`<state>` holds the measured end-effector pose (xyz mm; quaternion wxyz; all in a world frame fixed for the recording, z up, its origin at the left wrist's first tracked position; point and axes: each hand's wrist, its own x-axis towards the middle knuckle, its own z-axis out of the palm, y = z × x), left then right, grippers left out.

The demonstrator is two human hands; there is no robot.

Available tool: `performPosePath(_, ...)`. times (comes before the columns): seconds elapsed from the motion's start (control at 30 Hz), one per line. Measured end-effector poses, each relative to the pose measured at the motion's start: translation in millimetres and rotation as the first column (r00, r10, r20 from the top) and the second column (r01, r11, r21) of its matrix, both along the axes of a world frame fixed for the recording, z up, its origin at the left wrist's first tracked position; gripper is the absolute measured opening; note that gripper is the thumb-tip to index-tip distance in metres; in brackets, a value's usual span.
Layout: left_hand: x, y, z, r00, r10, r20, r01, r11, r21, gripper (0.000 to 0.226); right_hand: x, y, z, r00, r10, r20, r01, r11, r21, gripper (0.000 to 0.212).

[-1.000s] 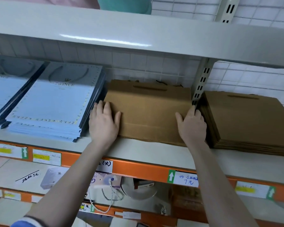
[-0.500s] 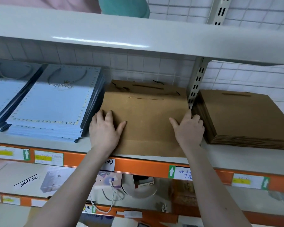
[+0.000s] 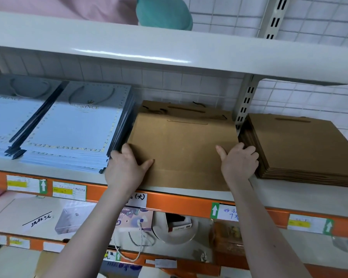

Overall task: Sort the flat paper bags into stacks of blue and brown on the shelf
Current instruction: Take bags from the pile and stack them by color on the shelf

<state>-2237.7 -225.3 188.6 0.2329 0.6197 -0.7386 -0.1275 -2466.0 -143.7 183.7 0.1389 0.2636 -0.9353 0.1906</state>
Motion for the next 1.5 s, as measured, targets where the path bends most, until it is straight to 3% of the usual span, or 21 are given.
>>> performPosePath(0.13,6.4,5.0,0.6,1.0,-0.008,-0.017,0.009,0.999,0.05,0.08,3.6,-0.5,2.3,1.0,0.007,-0.03,-0.009,0.997,-0.075,0.068)
performPosePath(0.3,9.5,7.0,8.3,0.987,-0.033,-0.16,0.035,0.999,0.006,0.078,4.1,3.7,10.9,0.996,0.069,-0.048,-0.076,0.983,-0.164,0.058)
performPosePath(0.57,8.1,7.2,26.0,0.882,-0.131,-0.452,0.098,0.99,-0.097,0.07,-0.8,14.4,43.1,0.984,0.16,0.074,-0.133,0.949,-0.284,0.049)
performPosePath(0.83,1.1,11.3,24.5,0.854,-0.153,-0.498,0.084,0.984,-0.158,0.07,-6.5,28.5,51.4,0.949,0.241,0.204,-0.153,0.917,-0.369,0.052)
performPosePath(1.13,-30.8,32.6,16.4,0.862,-0.189,-0.471,0.131,0.979,-0.155,0.073,-30.8,61.7,50.2,0.973,0.151,0.173,-0.083,0.934,-0.348,0.051)
performPosePath(1.5,-159.3,128.5,7.9,0.873,-0.158,-0.461,0.1,0.984,-0.148,0.071,-159.6,150.2,35.5,0.976,0.184,0.113,-0.133,0.925,-0.356,0.043)
